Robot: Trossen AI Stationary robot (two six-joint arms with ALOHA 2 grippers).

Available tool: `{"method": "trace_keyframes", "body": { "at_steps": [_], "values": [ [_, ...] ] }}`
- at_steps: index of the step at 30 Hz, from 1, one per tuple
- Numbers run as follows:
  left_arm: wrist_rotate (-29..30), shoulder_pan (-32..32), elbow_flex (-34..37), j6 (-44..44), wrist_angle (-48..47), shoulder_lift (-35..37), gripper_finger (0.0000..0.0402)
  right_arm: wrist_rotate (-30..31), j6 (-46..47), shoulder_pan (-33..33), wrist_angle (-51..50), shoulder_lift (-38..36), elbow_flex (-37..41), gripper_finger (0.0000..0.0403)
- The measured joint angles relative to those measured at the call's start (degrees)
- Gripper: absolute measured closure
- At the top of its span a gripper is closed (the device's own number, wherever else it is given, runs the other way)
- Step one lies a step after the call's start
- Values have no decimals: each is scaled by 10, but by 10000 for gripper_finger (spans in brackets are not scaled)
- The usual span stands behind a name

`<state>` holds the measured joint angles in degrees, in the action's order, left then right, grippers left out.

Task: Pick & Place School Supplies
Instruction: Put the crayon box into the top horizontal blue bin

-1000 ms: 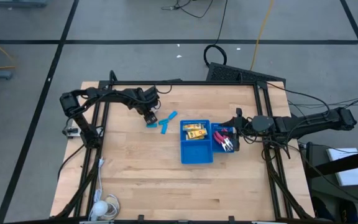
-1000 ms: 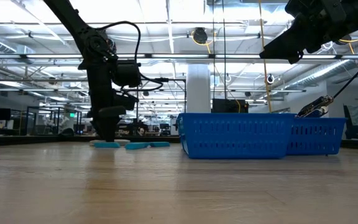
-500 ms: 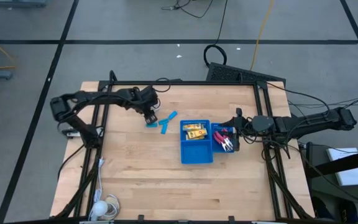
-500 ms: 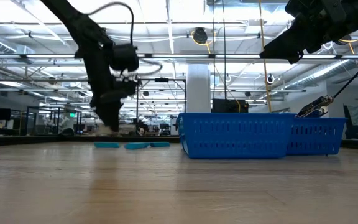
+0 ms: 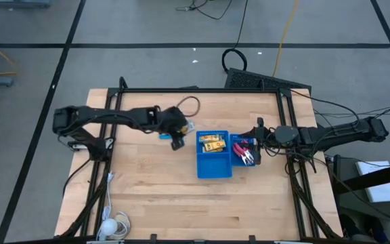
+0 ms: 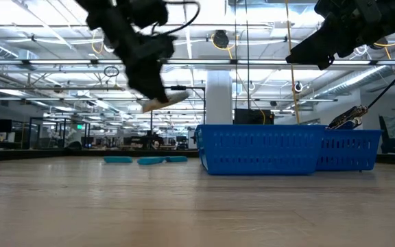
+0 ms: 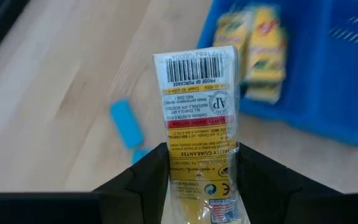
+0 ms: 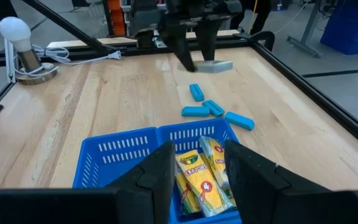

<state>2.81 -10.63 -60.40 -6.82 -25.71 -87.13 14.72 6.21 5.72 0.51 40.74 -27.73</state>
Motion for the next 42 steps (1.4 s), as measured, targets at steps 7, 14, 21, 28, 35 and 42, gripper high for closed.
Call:
{"method": "trace_keyframes", "body": {
  "at_steps": [7,14,21,28,35,42],
  "values": [
    [1,38,-130,45,-4,-109,227,0,0,0,6,0,0,271],
    [-6,46,-224,85,-23,-213,227,0,0,0,5,0,0,271],
    [-17,48,-235,100,-12,-256,227,0,-5,0,5,0,0,271],
    [-17,47,-236,108,0,-281,227,0,-7,0,5,0,0,271],
    [-18,52,-236,104,5,-280,205,0,-7,0,5,0,0,271],
    [-25,53,-236,104,3,-278,140,0,-9,0,5,0,0,271]
  ]
}}
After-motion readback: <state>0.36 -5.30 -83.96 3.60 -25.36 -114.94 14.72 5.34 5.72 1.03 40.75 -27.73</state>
